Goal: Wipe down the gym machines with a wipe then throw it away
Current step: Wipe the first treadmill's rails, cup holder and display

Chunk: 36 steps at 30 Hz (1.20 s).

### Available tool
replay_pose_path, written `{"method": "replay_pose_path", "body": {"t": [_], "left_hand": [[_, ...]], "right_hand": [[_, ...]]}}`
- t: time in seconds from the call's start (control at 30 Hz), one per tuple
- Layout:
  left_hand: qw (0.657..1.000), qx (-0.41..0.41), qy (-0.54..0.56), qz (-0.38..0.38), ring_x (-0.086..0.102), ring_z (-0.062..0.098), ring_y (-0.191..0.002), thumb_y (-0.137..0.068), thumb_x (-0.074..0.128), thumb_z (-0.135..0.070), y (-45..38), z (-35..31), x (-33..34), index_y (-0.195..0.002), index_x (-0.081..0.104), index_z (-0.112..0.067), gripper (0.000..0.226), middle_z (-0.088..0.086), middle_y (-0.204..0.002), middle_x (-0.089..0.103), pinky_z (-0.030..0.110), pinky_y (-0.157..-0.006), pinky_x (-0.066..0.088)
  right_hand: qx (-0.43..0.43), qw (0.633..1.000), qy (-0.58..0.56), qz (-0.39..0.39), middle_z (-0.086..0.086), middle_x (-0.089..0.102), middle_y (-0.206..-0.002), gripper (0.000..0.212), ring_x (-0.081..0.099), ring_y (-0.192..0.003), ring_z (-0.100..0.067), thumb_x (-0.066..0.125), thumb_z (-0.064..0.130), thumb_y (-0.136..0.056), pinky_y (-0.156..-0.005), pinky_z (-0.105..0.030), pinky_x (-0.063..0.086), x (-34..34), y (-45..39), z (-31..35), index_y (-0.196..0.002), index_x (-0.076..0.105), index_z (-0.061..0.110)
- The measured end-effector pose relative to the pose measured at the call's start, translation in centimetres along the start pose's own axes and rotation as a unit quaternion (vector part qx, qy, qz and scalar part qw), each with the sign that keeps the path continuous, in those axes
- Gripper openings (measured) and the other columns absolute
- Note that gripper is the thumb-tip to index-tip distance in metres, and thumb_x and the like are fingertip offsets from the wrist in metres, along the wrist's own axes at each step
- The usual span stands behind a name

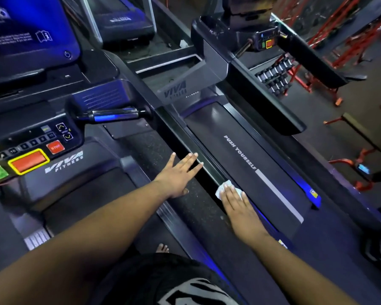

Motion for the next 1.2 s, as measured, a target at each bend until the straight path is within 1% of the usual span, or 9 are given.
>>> {"method": "replay_pose_path", "body": {"t": [0.07, 0.13, 0.27, 0.47, 0.6, 0.77, 0.9, 1.1, 1.2], "left_hand": [[1.000, 0.001, -0.001, -0.009, -0.023, 0.023, -0.155, -0.096, 0.063, -0.046, 0.1, -0.5, -0.2, -0.160, -0.020, -0.024, 0.107, 0.009, -0.164, -0.033, 0.064, -0.123, -0.004], [1.000, 0.003, 0.002, -0.016, -0.021, 0.023, -0.155, -0.096, 0.064, -0.046, 0.2, -0.9, -0.2, -0.161, -0.018, -0.022, 0.108, 0.010, -0.166, -0.031, 0.065, -0.123, -0.001], [1.000, -0.005, 0.007, -0.029, -0.021, 0.024, -0.156, -0.095, 0.065, -0.045, 0.2, -1.0, 0.3, -0.160, -0.020, -0.023, 0.110, 0.008, -0.166, -0.031, 0.066, -0.122, -0.002], [0.999, -0.020, 0.017, -0.041, -0.022, 0.025, -0.155, -0.094, 0.067, -0.044, -0.2, -0.6, 1.1, -0.159, -0.023, -0.024, 0.113, 0.006, -0.164, -0.035, 0.066, -0.121, -0.005], [0.998, -0.033, 0.024, -0.054, -0.022, 0.025, -0.155, -0.093, 0.068, -0.044, -0.2, 0.5, 1.1, -0.159, -0.023, -0.023, 0.115, 0.006, -0.165, -0.034, 0.066, -0.122, -0.002], [0.997, -0.043, 0.029, -0.052, -0.021, 0.026, -0.156, -0.093, 0.069, -0.042, -0.1, 1.9, 1.0, -0.159, -0.023, -0.025, 0.114, 0.006, -0.165, -0.033, 0.067, -0.122, -0.002], [0.996, -0.054, 0.036, -0.055, -0.020, 0.025, -0.156, -0.093, 0.069, -0.043, -0.5, 2.5, 0.7, -0.160, -0.022, -0.022, 0.115, 0.008, -0.165, -0.033, 0.066, -0.122, -0.003], [0.996, -0.058, 0.035, -0.063, -0.019, 0.025, -0.156, -0.092, 0.070, -0.043, -0.8, 3.5, 0.6, -0.160, -0.020, -0.024, 0.115, 0.007, -0.166, -0.031, 0.065, -0.120, -0.005], [0.996, -0.058, 0.041, -0.059, -0.020, 0.025, -0.156, -0.092, 0.070, -0.042, -0.8, 4.0, 0.7, -0.159, -0.023, -0.025, 0.116, 0.006, -0.165, -0.032, 0.065, -0.120, -0.005]], "right_hand": [[-0.016, 0.997, 0.078, -0.012, -0.016, 0.010, -0.167, 0.091, 0.014, -0.155, -0.031, 0.067, 0.010, -0.080, -0.122, -0.052, 0.013, -1.0, -1.7, 0.8, -0.159, 0.023, 0.004], [-0.063, 0.982, 0.179, -0.018, -0.019, -0.012, -0.167, 0.079, -0.011, -0.155, -0.035, 0.048, 0.019, -0.095, -0.123, -0.059, 0.000, -0.9, -1.7, 1.0, -0.160, 0.006, 0.004], [-0.165, 0.928, 0.329, 0.064, -0.023, -0.025, -0.161, 0.065, -0.035, -0.145, -0.041, 0.022, 0.021, -0.104, -0.118, -0.065, -0.013, 0.4, 2.3, -0.1, -0.157, -0.007, -0.001], [-0.245, 0.852, 0.450, 0.108, -0.019, -0.017, -0.165, 0.060, -0.028, -0.147, -0.040, 0.016, 0.024, -0.109, -0.113, -0.065, -0.018, -1.1, -0.3, 3.0, -0.154, -0.013, -0.002], [-0.223, 0.833, 0.493, 0.112, -0.021, -0.011, -0.166, 0.062, -0.020, -0.152, -0.039, 0.020, 0.033, -0.109, -0.108, -0.068, -0.025, -0.7, -3.9, 4.9, -0.159, -0.002, 0.003], [-0.277, 0.805, 0.511, 0.118, -0.021, -0.008, -0.167, 0.063, -0.015, -0.152, -0.042, 0.017, 0.033, -0.109, -0.107, -0.065, -0.025, 0.4, -0.9, 4.4, -0.157, -0.003, -0.004], [-0.290, 0.801, 0.509, 0.124, -0.020, -0.006, -0.167, 0.062, -0.014, -0.153, -0.040, 0.019, 0.034, -0.109, -0.104, -0.065, -0.029, -0.2, -2.6, 4.8, -0.159, 0.001, 0.003], [-0.200, 0.857, 0.468, 0.084, -0.021, -0.011, -0.166, 0.061, -0.023, -0.151, -0.041, 0.020, 0.034, -0.109, -0.107, -0.071, -0.026, -2.7, -8.6, 6.3, -0.160, 0.002, 0.006], [-0.251, 0.838, 0.474, 0.103, -0.022, -0.007, -0.166, 0.061, -0.017, -0.152, -0.041, 0.022, 0.033, -0.109, -0.111, -0.065, -0.023, -1.1, -5.2, 5.9, -0.158, 0.003, 0.002]]}}
Point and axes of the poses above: each hand's wrist, its own y-axis away from the middle knuckle, its own x-axis out of the palm, z = x × y, the point moved 8 cm from there along -y, towards the middle knuckle
